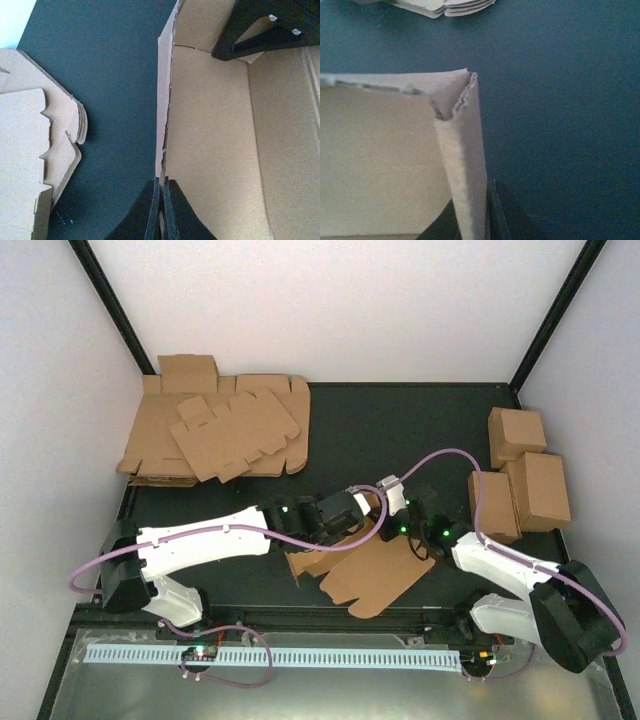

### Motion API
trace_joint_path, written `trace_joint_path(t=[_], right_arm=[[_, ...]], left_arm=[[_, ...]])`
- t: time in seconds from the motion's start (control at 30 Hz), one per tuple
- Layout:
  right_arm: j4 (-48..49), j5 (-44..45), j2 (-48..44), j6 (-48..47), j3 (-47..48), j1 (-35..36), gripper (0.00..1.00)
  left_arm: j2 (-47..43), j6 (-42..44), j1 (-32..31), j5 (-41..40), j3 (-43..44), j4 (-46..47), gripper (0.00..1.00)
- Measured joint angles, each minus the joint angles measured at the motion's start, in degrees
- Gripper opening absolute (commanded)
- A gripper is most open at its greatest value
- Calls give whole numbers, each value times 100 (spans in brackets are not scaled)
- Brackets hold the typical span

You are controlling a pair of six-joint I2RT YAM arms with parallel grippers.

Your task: Fold the paper box

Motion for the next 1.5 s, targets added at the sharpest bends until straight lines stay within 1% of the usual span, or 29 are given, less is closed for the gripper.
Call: trace_joint_path(t=[0.03,0.13,0.17,0.2,0.3,0.37,0.4,0.47,0.53,0.57,0.73,0.9,1.0,1.03,1.17,1.33,1.5], right_arm=[[-2,0,0,9,13,9,2],[-59,42,0,-42,37,35,2],[-63,48,0,-59,37,35,2],[-63,52,0,-70,37,35,2],[-63,116,-2,-42,39,37,2],[-66,214,-2,17,39,28,2],[-66,249,2,55,39,26,2],[-48,321,42,153,39,26,2],[-24,420,140,304,39,26,2],[-24,463,181,361,42,26,2],[-15,713,459,741,74,26,2],[-2,1040,457,1095,94,26,2],[-11,1335,376,1346,94,26,2],[-13,1445,330,1449,94,26,2],[-26,1923,129,2022,131,26,2],[-15,2490,-20,2892,219,26,2],[48,2979,-205,3740,221,26,2]], left_arm=[[0,0,0,4,0,4,2],[0,4,4,-7,0,7,2],[0,4,7,-2,0,7,6],[0,4,7,-2,0,11,12],[2,7,7,17,0,33,34],[2,-7,7,44,2,39,54],[2,-28,7,68,2,37,62],[2,-55,7,92,4,48,75],[0,-98,7,131,4,70,82],[-9,-114,7,144,4,83,85],[-278,-378,83,308,-4,125,90],[-1036,-833,446,496,-94,203,98],[-1620,-1191,658,520,-240,293,99],[-1989,-1394,704,549,-372,356,99],[-2597,-1851,785,645,-570,485,99],[-3202,-2549,898,857,-850,737,99],[-3628,-3320,925,1307,-1482,1327,99]])
